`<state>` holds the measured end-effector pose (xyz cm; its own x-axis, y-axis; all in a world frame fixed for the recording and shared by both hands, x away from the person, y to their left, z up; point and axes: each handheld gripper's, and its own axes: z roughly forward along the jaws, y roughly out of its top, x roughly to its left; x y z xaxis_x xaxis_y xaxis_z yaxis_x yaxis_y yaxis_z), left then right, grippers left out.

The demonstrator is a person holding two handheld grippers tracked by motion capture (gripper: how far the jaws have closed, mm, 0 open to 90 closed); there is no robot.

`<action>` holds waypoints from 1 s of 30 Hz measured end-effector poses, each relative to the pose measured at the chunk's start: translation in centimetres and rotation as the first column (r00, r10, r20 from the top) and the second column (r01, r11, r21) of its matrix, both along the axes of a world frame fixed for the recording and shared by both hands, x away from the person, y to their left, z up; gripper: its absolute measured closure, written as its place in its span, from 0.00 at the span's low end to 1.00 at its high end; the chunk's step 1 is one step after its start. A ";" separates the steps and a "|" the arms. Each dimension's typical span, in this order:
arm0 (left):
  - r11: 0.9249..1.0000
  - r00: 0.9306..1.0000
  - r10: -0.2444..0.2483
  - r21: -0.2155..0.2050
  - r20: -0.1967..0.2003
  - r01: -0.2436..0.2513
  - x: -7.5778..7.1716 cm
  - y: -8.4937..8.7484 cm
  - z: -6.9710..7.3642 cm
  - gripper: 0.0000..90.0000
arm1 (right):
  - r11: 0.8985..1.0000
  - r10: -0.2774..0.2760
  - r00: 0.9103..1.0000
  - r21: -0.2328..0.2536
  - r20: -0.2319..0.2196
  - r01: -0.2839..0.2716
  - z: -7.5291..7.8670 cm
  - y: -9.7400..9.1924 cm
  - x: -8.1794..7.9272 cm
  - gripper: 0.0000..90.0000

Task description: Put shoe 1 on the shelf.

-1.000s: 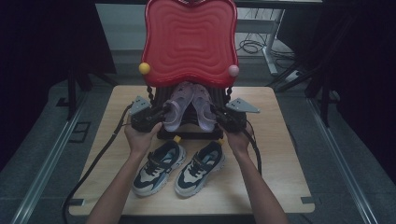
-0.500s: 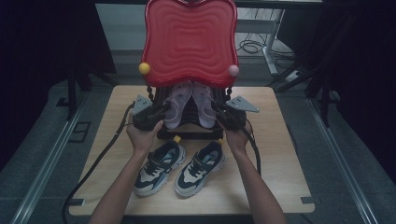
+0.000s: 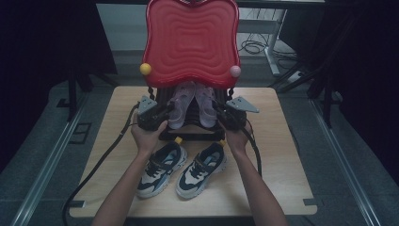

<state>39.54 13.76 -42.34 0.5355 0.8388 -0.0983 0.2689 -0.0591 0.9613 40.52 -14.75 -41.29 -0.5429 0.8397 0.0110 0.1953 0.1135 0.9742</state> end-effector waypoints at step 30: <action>0.996 0.994 0.084 0.002 0.064 -0.084 1.8 -1.4 -0.4 0.90 | 0.998 -0.062 0.997 -0.012 0.042 0.063 -0.4 1.1 0.8 0.93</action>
<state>41.39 12.37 -42.73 0.4683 0.8814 -0.0621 0.2115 -0.0435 0.9764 41.29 -13.63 -41.68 -0.4889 0.8720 -0.0220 0.1618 0.1155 0.9800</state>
